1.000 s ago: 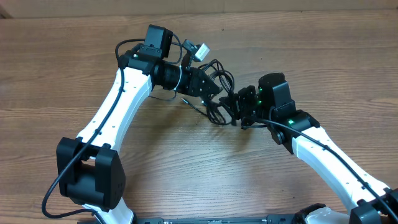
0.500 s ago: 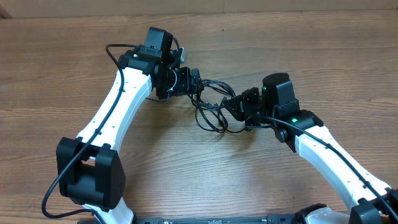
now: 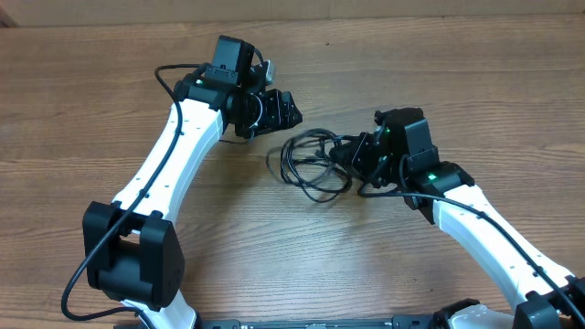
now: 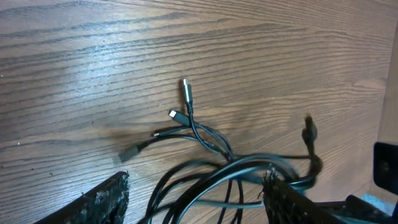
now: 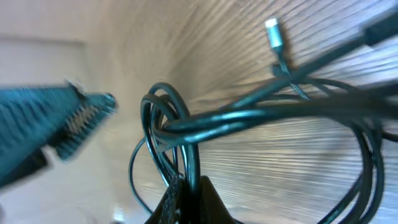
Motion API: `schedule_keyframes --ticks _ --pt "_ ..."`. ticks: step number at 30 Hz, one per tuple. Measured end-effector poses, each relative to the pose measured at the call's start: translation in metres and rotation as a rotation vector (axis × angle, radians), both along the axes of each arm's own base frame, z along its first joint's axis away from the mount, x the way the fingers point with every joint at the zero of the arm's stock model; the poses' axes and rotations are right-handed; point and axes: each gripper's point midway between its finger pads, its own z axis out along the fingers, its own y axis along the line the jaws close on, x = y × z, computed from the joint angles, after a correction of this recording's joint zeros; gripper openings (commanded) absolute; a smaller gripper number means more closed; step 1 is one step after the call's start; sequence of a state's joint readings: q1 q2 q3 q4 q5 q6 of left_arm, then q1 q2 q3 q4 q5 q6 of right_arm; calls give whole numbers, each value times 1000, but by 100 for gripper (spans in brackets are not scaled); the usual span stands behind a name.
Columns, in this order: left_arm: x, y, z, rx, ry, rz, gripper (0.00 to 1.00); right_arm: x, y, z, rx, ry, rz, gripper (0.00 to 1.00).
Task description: Untangle cables
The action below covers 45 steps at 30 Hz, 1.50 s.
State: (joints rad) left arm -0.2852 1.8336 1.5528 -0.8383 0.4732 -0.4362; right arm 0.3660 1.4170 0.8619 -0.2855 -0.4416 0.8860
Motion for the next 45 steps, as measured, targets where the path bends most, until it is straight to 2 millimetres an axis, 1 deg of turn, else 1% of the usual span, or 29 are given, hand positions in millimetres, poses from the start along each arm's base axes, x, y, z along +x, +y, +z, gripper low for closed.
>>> schedule_keyframes --ticks 4,5,6,7,8,10,12,14,15,17,18,20,24,26,28,29,31,36,38,41,45 --pt "1 5 0 -1 8 15 59 -6 -2 -13 -142 -73 88 4" --pt "1 6 -1 0 12 16 54 -6 -1 -16 -165 -89 107 4" --pt "0 8 -1 1 17 21 45 -8 1 -22 -190 -94 130 4" --pt "-1 9 -2 3 25 23 43 -9 1 -27 -206 -92 145 4" --pt "-2 9 -3 5 32 23 43 -11 2 -34 -224 -89 165 4" --pt "-9 11 -5 14 60 19 47 -14 2 -49 -256 -73 193 4" --pt "-18 13 -9 30 89 -7 49 -13 1 -54 -273 -84 205 4" --pt "-30 15 -13 50 123 -36 47 -9 2 -51 -277 -115 212 4" --pt "-37 17 -15 60 148 -47 45 -9 2 -51 -280 -120 216 4" --pt "-47 19 -17 71 192 -58 43 -9 1 -51 -284 -123 220 4" --pt "-57 22 -19 83 229 -72 43 -9 1 -51 -287 -128 223 4" --pt "-65 22 -19 79 252 -92 47 -9 1 -51 -288 -131 227 4" --pt "-72 7 -15 41 237 -169 49 -5 6 -41 -268 -145 235 4" --pt "-79 -9 -13 31 228 -220 42 0 14 -27 -237 -170 247 4" --pt "-86 -19 -14 43 231 -241 41 4 17 -19 -225 -183 251 4" --pt "-90 -23 -16 69 243 -228 41 7 20 -9 -216 -192 254 4" --pt "-90 -21 -21 121 262 -176 42 6 20 -5 -220 -177 257 4" --pt "-86 -13 -25 160 273 -112 43 8 22 2 -213 -180 261 4" --pt "-85 -12 -25 166 282 -88 42 10 23 7 -210 -191 259 4" --pt "-84 -10 -26 174 297 -46 38 11 26 12 -196 -199 267 4" --pt "-80 -1 -30 222 302 21 38 9 27 13 -189 -194 274 4"
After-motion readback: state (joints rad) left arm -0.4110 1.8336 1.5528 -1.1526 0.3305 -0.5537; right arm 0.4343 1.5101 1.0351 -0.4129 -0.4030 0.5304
